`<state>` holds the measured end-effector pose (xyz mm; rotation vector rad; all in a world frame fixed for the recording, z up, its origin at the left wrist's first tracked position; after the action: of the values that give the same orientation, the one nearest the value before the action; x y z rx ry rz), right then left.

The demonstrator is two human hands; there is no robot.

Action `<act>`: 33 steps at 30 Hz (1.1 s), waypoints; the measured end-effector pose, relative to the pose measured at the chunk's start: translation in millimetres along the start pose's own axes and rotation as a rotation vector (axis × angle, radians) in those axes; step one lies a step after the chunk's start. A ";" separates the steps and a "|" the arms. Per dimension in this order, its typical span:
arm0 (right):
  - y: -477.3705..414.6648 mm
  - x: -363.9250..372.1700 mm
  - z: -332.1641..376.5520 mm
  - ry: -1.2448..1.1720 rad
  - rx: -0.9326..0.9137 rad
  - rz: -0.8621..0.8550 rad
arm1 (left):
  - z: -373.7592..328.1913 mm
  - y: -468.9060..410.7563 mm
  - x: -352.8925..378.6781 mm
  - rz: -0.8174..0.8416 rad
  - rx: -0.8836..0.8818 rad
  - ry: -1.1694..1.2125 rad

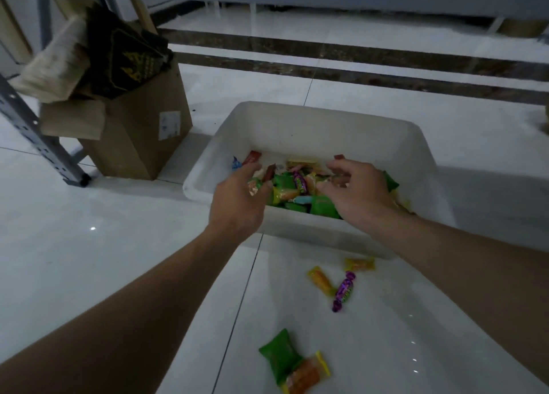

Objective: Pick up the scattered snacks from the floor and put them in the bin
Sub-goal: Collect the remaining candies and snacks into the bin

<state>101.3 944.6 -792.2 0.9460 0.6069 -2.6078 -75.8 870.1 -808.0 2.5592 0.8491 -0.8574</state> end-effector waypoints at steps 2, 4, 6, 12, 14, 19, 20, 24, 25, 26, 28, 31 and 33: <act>14.9 -5.6 9.2 -0.001 -0.002 0.013 | 4.0 19.0 -8.4 0.001 -0.007 -0.001; 28.9 -10.1 18.0 -0.004 -0.015 0.052 | 9.0 38.0 -15.0 0.011 -0.020 -0.018; 41.7 -14.6 25.6 0.002 -0.030 0.103 | 15.6 54.2 -18.7 0.034 -0.037 -0.027; 86.1 -14.5 20.6 0.049 0.039 0.184 | 47.6 88.1 -13.1 0.111 -0.093 -0.073; 102.7 -10.3 14.1 0.036 0.078 0.206 | 57.1 95.9 -7.6 0.138 -0.098 -0.103; 128.8 -10.2 -2.2 0.065 0.126 0.279 | 64.9 104.8 7.5 0.194 -0.118 -0.130; 132.0 -11.8 -6.8 0.076 0.130 0.287 | 64.5 105.6 12.6 0.204 -0.120 -0.135; 139.0 -19.5 -24.9 0.103 0.153 0.301 | 60.5 105.1 40.5 0.246 -0.110 -0.146; 140.7 -21.2 -29.2 0.109 0.164 0.299 | 58.8 104.4 48.7 0.257 -0.093 -0.165; 142.7 -22.6 -33.7 0.113 0.174 0.300 | 57.3 102.9 57.4 0.270 -0.065 -0.196; 147.1 -25.7 -43.5 0.121 0.186 0.312 | 54.3 101.2 77.1 0.298 0.012 -0.269; 152.8 -26.2 -56.1 0.123 0.213 0.343 | 56.7 97.1 104.8 0.350 0.113 -0.362; 153.7 -25.7 -66.4 0.134 0.224 0.350 | 59.0 92.1 122.2 0.389 0.168 -0.442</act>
<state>219.1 847.0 -865.0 1.1825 0.1586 -2.3418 34.3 825.1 -921.0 2.3994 0.1480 -1.3289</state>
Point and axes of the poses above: each hand's wrist, its own y-axis away from the middle knuckle, its own x-axis out of the palm, z = x × y, the point moved 2 cm from there along -y, towards the middle knuckle, and after that the axes turned 15 degrees about -x, right-handed, at the moved point
